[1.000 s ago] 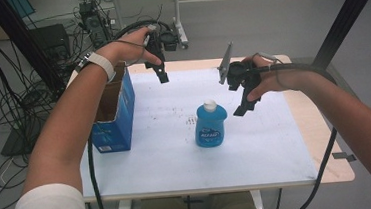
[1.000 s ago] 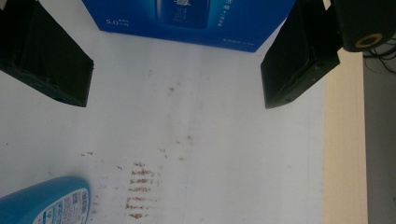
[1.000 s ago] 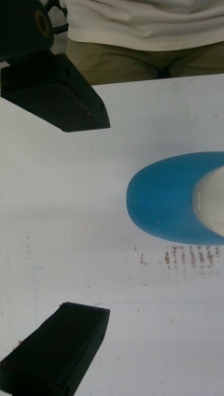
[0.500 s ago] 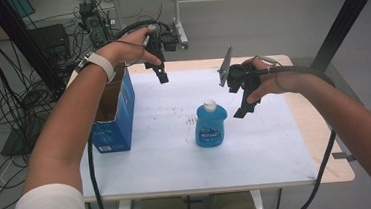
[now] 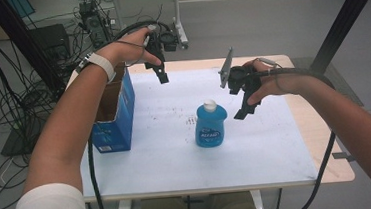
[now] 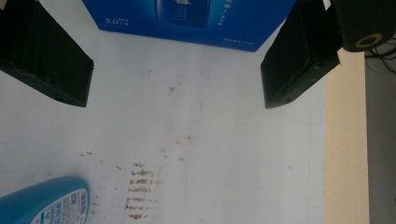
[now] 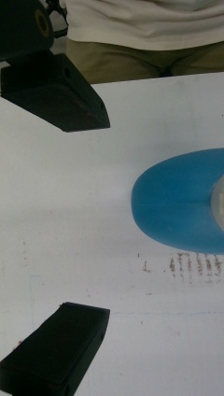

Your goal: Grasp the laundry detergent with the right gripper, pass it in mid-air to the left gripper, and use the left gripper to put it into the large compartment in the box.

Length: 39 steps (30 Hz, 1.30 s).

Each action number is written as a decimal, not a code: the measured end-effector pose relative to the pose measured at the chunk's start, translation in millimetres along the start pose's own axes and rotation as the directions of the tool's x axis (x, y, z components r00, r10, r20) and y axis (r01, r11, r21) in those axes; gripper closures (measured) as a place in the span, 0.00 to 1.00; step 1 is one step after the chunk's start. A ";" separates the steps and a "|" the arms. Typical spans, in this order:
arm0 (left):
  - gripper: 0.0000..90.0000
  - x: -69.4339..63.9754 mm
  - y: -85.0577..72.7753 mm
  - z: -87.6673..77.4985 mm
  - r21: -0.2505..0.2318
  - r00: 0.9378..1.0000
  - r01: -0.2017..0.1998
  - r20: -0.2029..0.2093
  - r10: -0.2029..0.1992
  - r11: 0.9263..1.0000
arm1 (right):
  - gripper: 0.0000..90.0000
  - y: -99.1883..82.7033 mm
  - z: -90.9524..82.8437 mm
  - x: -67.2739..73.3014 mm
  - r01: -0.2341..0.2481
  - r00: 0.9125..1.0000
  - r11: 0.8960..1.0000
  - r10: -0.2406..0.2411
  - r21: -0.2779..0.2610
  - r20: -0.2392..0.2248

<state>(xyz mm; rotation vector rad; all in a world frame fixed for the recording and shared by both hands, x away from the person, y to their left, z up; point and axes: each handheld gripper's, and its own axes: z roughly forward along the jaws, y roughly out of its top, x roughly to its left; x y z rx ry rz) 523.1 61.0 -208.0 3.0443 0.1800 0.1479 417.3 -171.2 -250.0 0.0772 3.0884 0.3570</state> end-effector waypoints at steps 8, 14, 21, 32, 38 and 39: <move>0.11 -0.3 0.6 0.0 0.003 1.000 -0.006 0.000 0.006 1.000 | 0.09 -0.6 2.2 0.1 -0.001 1.000 1.000 0.001 0.001 -0.003; 0.11 -0.4 0.0 0.4 0.001 1.000 -0.004 0.000 0.004 1.000 | 0.09 -2.6 6.1 -0.3 -0.005 1.000 1.000 0.005 0.003 -0.003; 0.11 -0.1 -0.6 1.0 0.003 1.000 -0.002 0.001 0.002 1.000 | 0.09 -6.7 9.3 -0.4 -0.013 1.000 1.000 0.013 -0.008 -0.007; 0.11 -0.4 -0.5 1.2 0.003 1.000 0.000 0.000 0.000 1.000 | 0.09 -12.5 17.4 -0.4 -0.028 1.000 0.999 0.028 -0.038 -0.013; 0.11 -0.5 0.5 1.7 0.004 1.000 -0.001 0.001 0.001 1.000 | 0.09 -14.9 19.6 -0.5 -0.031 0.999 0.998 0.030 -0.047 -0.015; 0.11 -0.5 0.6 1.9 0.003 1.000 -0.001 0.001 0.001 1.000 | 0.09 -15.6 20.0 -0.4 -0.034 0.999 0.998 0.033 -0.052 -0.015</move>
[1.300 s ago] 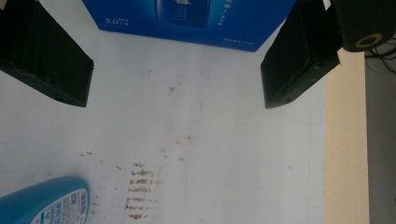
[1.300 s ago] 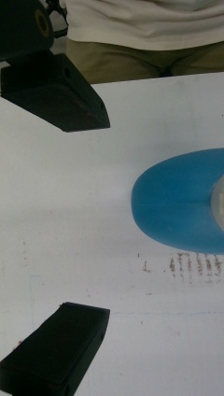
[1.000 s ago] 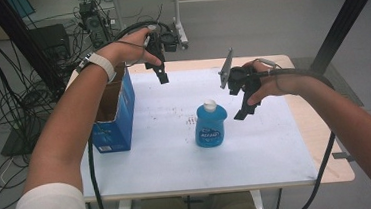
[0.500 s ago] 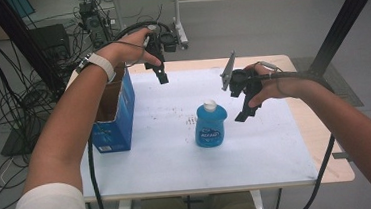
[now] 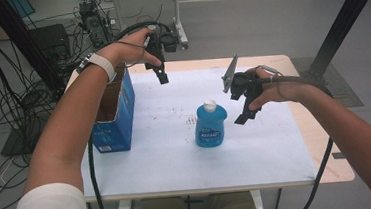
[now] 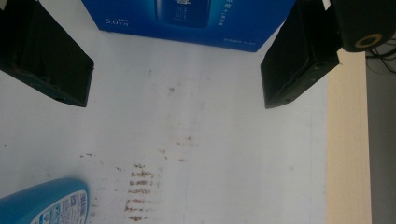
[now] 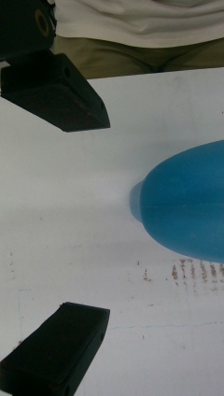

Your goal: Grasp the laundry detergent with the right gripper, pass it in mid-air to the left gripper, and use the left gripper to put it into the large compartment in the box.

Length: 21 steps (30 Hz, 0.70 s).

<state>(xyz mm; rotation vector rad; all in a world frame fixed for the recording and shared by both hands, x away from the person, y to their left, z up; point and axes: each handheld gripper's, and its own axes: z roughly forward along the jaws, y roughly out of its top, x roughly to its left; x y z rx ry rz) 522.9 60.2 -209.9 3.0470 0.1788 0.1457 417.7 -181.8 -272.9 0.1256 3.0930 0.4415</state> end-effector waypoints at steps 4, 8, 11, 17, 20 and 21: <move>0.11 0.1 0.6 0.1 0.002 1.000 -0.002 0.000 0.002 1.000 | 0.09 -2.3 1.8 -0.3 -0.002 1.000 1.000 0.002 -0.006 0.001; 0.11 -0.3 0.8 0.4 0.002 1.000 -0.002 0.002 0.002 1.000 | 0.09 -4.3 3.8 -0.6 -0.003 1.000 1.000 0.003 -0.012 -0.001; 0.11 -0.2 0.5 0.6 0.001 1.000 0.001 0.000 -0.001 1.000 | 0.09 -5.9 4.8 -0.8 -0.007 1.000 1.000 0.007 -0.022 0.000; 0.11 -0.1 0.0 0.6 0.001 1.000 0.002 -0.003 -0.002 1.000 | 0.09 -9.0 7.1 -0.9 -0.003 1.000 0.999 0.003 -0.045 0.002; 0.11 0.1 0.1 1.0 0.003 1.000 0.000 -0.002 0.000 1.000 | 0.09 -10.5 8.3 -0.8 -0.007 1.000 0.998 0.007 -0.066 0.000; 0.11 0.2 0.2 1.0 0.003 1.000 0.001 -0.003 -0.001 1.000 | 0.09 -10.7 8.9 -0.7 -0.008 1.000 0.998 0.008 -0.070 0.001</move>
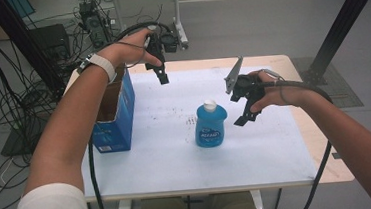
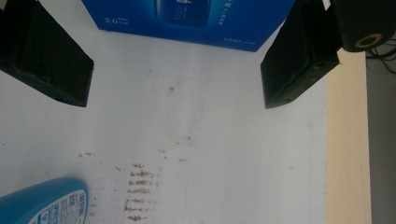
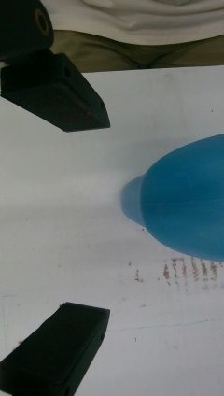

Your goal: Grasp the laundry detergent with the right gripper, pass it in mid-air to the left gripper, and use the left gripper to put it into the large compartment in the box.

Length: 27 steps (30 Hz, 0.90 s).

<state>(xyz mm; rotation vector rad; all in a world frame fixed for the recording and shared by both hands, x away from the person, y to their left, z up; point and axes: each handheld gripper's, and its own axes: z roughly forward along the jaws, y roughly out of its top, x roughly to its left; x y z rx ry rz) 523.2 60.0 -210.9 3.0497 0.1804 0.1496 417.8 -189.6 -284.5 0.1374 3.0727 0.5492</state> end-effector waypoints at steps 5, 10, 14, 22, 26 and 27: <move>0.11 -0.2 0.8 0.2 -0.003 1.000 0.000 0.000 0.000 1.000 | 0.09 -0.6 2.5 0.4 0.003 1.000 1.000 -0.003 -0.003 -0.003; 0.11 -0.3 1.8 1.0 -0.002 1.000 -0.002 0.000 0.002 1.000 | 0.09 -2.5 5.5 0.9 0.003 1.000 1.000 -0.003 -0.013 -0.008; 0.11 -0.2 1.5 1.1 0.000 1.000 0.001 0.001 -0.001 1.000 | 0.09 -4.3 7.0 1.0 -0.001 1.000 0.999 0.000 -0.032 -0.010; 0.11 0.0 0.7 1.5 0.002 1.000 0.004 0.003 -0.004 1.000 | 0.09 -7.4 8.2 0.3 -0.007 1.000 0.997 0.006 -0.077 -0.011; 0.11 -0.2 1.1 2.1 0.002 1.000 0.005 0.002 -0.005 1.000 | 0.09 -6.7 9.1 1.0 -0.002 1.000 0.996 0.001 -0.093 -0.015; 0.11 -0.3 1.2 2.3 0.000 1.000 0.005 0.003 -0.005 1.000 | 0.09 -6.7 9.1 1.0 -0.002 1.000 0.996 0.001 -0.093 -0.015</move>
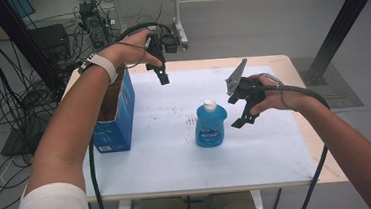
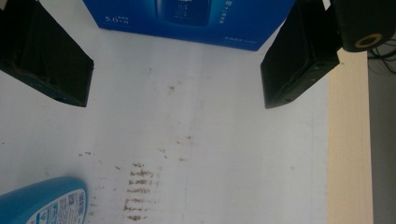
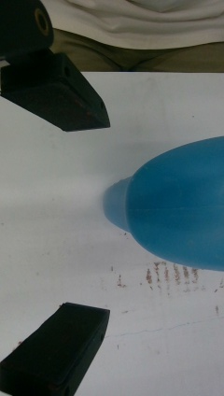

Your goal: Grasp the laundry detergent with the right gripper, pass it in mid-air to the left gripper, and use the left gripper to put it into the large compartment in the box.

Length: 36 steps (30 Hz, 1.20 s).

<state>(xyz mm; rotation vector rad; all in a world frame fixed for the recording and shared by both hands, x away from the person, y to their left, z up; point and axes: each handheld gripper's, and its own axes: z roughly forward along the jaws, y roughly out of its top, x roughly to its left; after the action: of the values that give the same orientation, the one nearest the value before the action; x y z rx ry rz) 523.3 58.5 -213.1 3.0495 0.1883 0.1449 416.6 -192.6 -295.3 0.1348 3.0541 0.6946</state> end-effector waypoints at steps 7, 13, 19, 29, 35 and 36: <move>0.11 0.3 -0.5 -0.8 -0.001 1.000 0.000 -0.001 0.000 1.000 | 0.09 -3.2 4.8 0.0 -0.002 1.000 1.000 0.002 -0.030 -0.009; 0.11 0.2 -2.0 -1.5 0.001 1.000 0.004 -0.003 -0.004 1.000 | 0.09 -7.6 5.2 -0.4 -0.010 1.000 0.998 0.009 -0.068 -0.016; 0.11 -0.5 -1.4 -2.8 0.001 1.000 0.002 -0.006 -0.002 1.000 | 0.08 -10.1 7.6 0.2 -0.008 1.000 0.995 0.006 -0.098 -0.022; 0.11 -1.0 -1.7 -3.0 0.003 1.000 0.007 -0.005 -0.007 1.000 | 0.08 -17.7 10.7 0.0 -0.019 1.000 0.986 0.016 -0.168 -0.023; 0.11 -1.3 -1.7 -3.0 0.006 1.000 0.008 -0.006 -0.007 1.000 | 0.08 -21.4 13.1 -0.8 -0.028 0.999 0.980 0.023 -0.199 -0.027; 0.11 -1.2 -1.8 -3.1 0.006 1.000 0.007 -0.006 -0.007 1.000 | 0.08 -22.3 13.3 -0.9 -0.031 0.999 0.978 0.026 -0.205 -0.028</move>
<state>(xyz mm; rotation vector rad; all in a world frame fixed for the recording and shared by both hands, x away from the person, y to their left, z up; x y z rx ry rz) 521.5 60.4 -210.3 3.0549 0.2001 0.1529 416.0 -207.0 -317.0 0.1689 2.9850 1.0147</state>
